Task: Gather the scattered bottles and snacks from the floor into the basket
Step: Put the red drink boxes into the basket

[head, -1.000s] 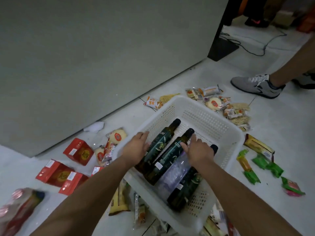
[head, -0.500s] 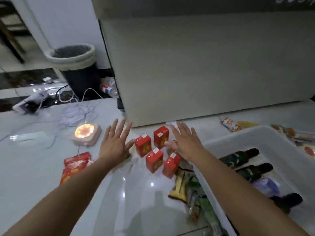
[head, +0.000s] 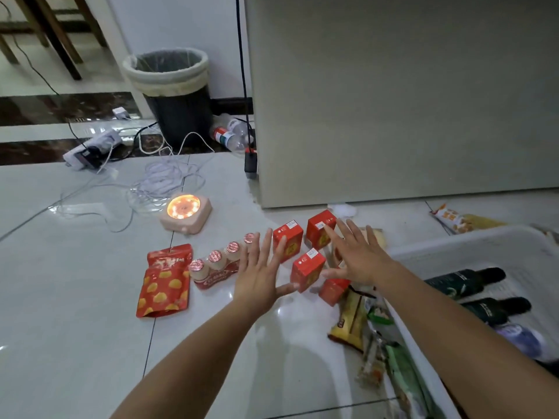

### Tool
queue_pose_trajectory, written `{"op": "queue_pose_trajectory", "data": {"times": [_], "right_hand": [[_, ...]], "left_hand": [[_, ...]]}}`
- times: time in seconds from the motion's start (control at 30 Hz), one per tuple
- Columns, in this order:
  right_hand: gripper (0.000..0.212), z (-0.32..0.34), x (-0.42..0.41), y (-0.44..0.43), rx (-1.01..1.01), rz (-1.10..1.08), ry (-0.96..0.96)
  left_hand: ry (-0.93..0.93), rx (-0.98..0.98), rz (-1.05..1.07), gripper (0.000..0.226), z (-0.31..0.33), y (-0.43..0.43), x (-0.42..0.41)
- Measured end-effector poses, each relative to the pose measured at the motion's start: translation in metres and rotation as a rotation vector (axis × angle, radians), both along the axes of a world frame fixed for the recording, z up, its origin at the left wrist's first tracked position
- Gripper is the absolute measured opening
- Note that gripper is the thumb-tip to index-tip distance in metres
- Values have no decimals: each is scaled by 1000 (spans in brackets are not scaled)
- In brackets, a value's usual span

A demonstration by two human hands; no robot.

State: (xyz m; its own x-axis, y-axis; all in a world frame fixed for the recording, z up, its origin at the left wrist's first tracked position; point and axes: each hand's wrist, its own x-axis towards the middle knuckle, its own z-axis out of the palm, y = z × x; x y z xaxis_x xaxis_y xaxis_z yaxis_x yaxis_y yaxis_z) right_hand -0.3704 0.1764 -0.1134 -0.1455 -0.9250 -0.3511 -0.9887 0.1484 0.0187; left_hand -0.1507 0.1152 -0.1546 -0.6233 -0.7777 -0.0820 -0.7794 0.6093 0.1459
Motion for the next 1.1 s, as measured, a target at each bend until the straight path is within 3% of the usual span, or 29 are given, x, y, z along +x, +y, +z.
{"op": "queue_pose_trajectory", "data": {"times": [0.17, 0.37, 0.43, 0.63, 0.8, 0.93, 1.1], "right_hand": [[112, -12, 0, 9, 91, 27, 18], [121, -23, 8, 10, 255, 52, 56], [114, -27, 10, 6, 264, 33, 51], [58, -32, 9, -2, 147, 55, 61], [51, -32, 6, -4, 161, 29, 13], [46, -24, 7, -2, 145, -48, -104], [38, 2, 6, -2, -45, -253, -284]], "left_hand": [[22, 52, -32, 106, -8, -3, -32], [-51, 78, -93, 90, -8, -4, -51], [-50, 91, -78, 87, -11, -3, -56], [9, 140, 36, 74, -13, 5, -67], [143, 424, 215, 61, -11, 7, -74], [203, 457, 282, 52, -1, 3, -73], [292, 414, 298, 41, 28, 1, -70]]}}
